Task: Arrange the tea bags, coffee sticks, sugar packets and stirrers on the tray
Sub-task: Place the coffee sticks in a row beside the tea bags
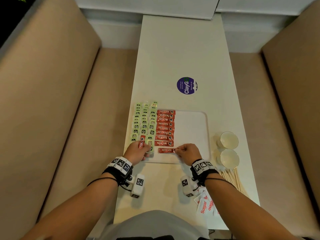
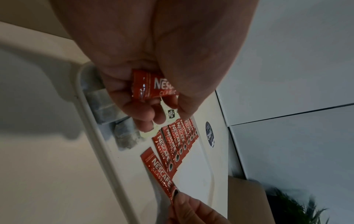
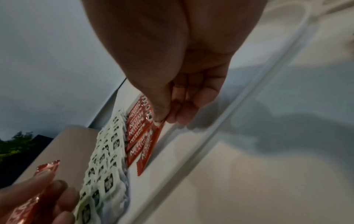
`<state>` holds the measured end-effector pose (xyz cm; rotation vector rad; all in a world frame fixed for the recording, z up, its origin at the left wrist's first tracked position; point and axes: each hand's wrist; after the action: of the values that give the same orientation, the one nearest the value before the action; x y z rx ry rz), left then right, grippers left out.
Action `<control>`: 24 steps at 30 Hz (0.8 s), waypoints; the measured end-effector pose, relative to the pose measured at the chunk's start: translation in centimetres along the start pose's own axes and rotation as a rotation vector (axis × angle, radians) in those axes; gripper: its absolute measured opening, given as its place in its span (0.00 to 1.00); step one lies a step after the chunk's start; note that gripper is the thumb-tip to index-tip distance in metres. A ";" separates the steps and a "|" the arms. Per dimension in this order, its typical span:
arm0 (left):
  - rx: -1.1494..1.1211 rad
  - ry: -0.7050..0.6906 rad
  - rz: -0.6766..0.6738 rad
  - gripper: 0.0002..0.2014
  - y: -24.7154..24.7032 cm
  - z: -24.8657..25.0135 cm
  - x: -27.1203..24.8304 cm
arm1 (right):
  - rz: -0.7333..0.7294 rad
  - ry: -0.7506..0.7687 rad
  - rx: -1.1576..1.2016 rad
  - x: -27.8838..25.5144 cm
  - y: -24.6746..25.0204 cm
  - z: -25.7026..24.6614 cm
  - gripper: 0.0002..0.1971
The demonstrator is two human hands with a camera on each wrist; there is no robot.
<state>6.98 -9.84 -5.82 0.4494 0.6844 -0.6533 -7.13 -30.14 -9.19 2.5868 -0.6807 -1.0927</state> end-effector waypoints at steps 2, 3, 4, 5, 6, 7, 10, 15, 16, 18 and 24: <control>0.020 0.014 -0.004 0.04 0.1 -0.1 -0.3 | 0.006 -0.022 -0.033 0.2 -0.7 0.0 0.14; 0.028 0.021 -0.005 0.04 0.1 -0.1 -0.4 | 0.015 -0.030 -0.044 0.4 -1.0 -0.1 0.15; 0.033 0.025 -0.007 0.03 0.1 -0.2 -0.4 | 0.027 -0.035 -0.052 0.5 -1.3 -0.2 0.15; 0.033 0.028 -0.007 0.03 0.1 -0.3 -0.5 | 0.037 -0.039 -0.060 0.5 -1.6 -0.3 0.16; 0.027 0.032 -0.005 0.04 0.1 -0.3 -0.5 | 0.044 -0.040 -0.069 0.5 -1.8 -0.5 0.16; 0.015 0.034 -0.004 0.04 0.0 -0.3 -0.7 | 0.048 -0.038 -0.078 0.5 -1.9 -0.7 0.16; -0.010 0.030 -0.013 0.05 -0.1 -0.4 -0.7 | 0.058 -0.039 -0.092 0.4 -2.1 -1.0 0.16; -0.006 0.006 -0.055 0.12 0.0 -0.7 -0.9 | 0.044 -0.061 -0.103 0.4 -2.1 -1.2 0.17; 0.000 -0.005 -0.073 0.13 0.0 -0.7 -1.0 | 0.047 -0.065 -0.103 0.4 -2.0 -1.3 0.17; 0.027 -0.032 -0.104 0.11 0.1 -0.9 -1.1 | 0.058 -0.072 -0.095 0.5 -2.0 -1.3 0.17; -0.012 -0.034 -0.132 0.08 0.1 -1.1 -1.4 | 0.048 -0.092 -0.150 0.9 -2.0 -1.4 0.24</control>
<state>5.73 -8.58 -5.63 0.3835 0.6890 -0.7792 -4.92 -28.80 -9.56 2.3952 -0.6504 -1.2051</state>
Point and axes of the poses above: each hand's wrist, its own x-axis towards the middle knuckle, its own y-axis out of the back of the hand, z = x × y, and after that the axes turned 5 degrees about x, right-handed
